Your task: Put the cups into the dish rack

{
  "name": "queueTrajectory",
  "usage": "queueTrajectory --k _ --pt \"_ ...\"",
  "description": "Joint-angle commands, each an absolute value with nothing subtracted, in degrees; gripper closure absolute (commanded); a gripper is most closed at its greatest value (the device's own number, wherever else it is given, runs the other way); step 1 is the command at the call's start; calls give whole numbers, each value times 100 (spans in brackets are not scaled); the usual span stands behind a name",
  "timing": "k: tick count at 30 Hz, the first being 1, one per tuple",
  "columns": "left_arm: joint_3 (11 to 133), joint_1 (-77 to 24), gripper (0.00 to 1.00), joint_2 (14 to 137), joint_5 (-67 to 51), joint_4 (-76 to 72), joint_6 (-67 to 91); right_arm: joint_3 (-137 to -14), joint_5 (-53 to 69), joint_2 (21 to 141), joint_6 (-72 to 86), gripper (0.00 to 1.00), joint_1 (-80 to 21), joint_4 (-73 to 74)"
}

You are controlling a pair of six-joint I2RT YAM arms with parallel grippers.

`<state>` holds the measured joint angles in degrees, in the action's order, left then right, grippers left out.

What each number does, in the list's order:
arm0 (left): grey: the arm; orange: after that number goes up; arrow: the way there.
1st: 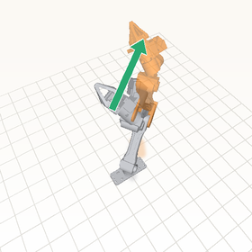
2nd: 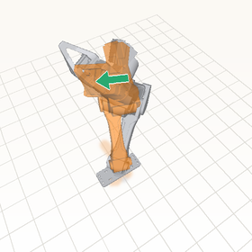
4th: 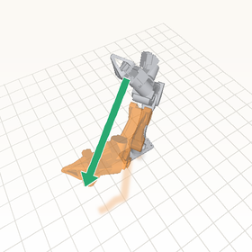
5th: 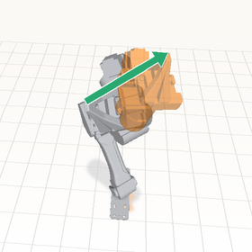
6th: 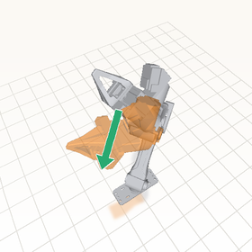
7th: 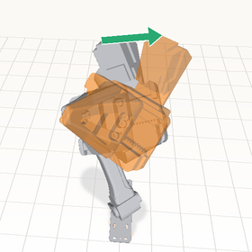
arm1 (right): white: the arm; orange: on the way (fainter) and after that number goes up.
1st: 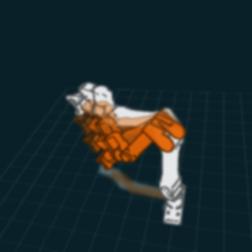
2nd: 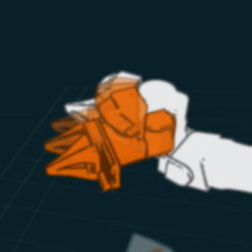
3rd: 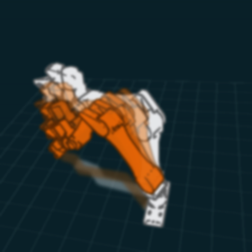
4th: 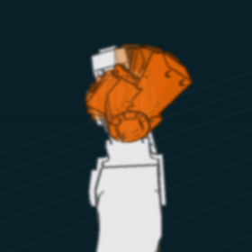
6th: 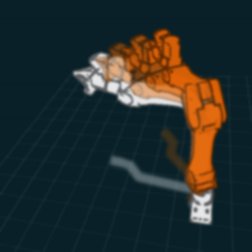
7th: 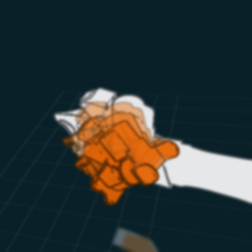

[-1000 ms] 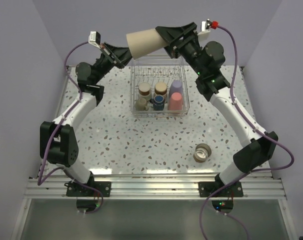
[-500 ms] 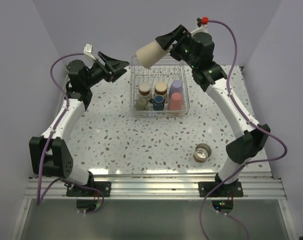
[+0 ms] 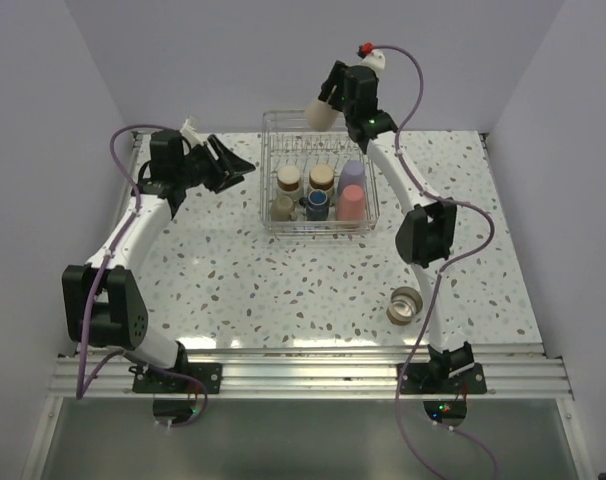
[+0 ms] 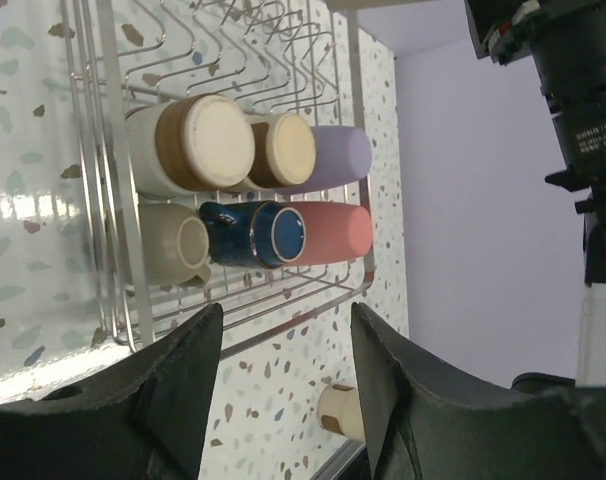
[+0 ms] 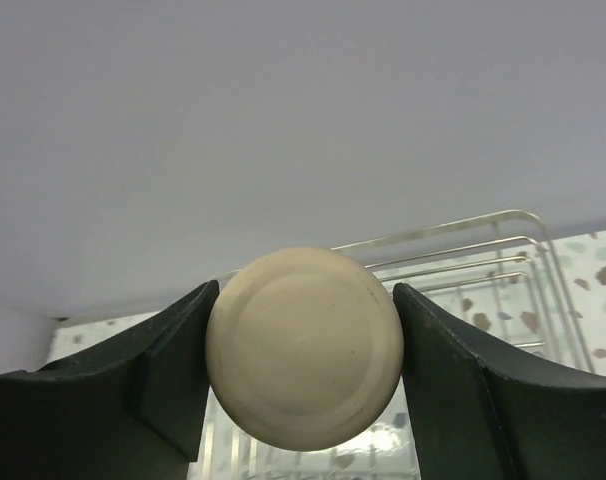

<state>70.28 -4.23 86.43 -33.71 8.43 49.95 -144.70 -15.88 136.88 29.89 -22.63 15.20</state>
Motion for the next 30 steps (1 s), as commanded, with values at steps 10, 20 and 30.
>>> queueTrajectory --k 10,20,30 --pt "6908 -387 48 9149 -3630 642 4614 -15073 -2698 14949 2232 100 -1899 -122" --pt "7154 -387 50 9510 -3683 694 4623 -14819 -2856 15118 1821 100 -1775 -229" --pt "6996 -413 49 9449 -3656 633 4720 -14011 -3032 14810 914 93 -1995 -255"
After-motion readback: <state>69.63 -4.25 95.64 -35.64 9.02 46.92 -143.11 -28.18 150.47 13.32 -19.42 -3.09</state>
